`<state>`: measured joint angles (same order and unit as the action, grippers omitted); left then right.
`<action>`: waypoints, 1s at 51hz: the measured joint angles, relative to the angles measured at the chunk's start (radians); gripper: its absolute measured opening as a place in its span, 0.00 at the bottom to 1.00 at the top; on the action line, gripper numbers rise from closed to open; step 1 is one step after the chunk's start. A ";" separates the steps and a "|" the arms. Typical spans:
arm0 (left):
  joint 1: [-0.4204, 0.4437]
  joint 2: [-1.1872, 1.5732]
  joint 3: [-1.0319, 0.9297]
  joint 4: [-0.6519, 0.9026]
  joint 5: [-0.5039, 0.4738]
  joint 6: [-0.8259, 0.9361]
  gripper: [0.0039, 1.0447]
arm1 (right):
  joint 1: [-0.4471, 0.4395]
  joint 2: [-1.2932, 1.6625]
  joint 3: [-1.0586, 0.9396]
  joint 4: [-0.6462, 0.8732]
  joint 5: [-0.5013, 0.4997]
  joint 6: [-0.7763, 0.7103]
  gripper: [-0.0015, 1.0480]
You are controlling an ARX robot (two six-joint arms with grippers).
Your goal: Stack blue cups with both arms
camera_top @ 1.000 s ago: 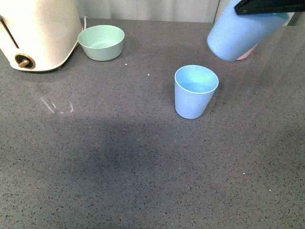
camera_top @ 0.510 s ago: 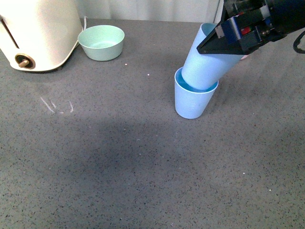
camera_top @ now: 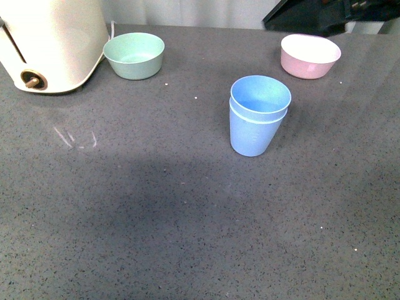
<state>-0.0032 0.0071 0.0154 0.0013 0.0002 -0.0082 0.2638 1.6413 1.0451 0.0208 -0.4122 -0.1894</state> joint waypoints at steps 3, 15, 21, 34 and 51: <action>0.000 0.000 0.000 0.000 0.000 0.000 0.92 | -0.047 -0.093 -0.074 0.072 0.019 0.017 0.87; 0.000 0.000 0.000 0.000 0.000 0.000 0.92 | -0.177 -0.427 -0.375 0.315 0.137 0.117 0.86; 0.000 0.000 0.000 0.000 0.000 0.000 0.92 | -0.163 -0.501 -0.565 0.637 0.487 0.162 0.63; 0.000 0.000 0.000 0.000 0.000 0.000 0.92 | -0.207 -0.647 -0.772 0.690 0.464 0.176 0.16; 0.000 0.000 0.000 0.000 0.000 0.000 0.92 | -0.261 -0.814 -0.905 0.657 0.412 0.180 0.02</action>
<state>-0.0032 0.0071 0.0154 0.0013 -0.0002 -0.0078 0.0032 0.8276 0.1402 0.6773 -0.0002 -0.0097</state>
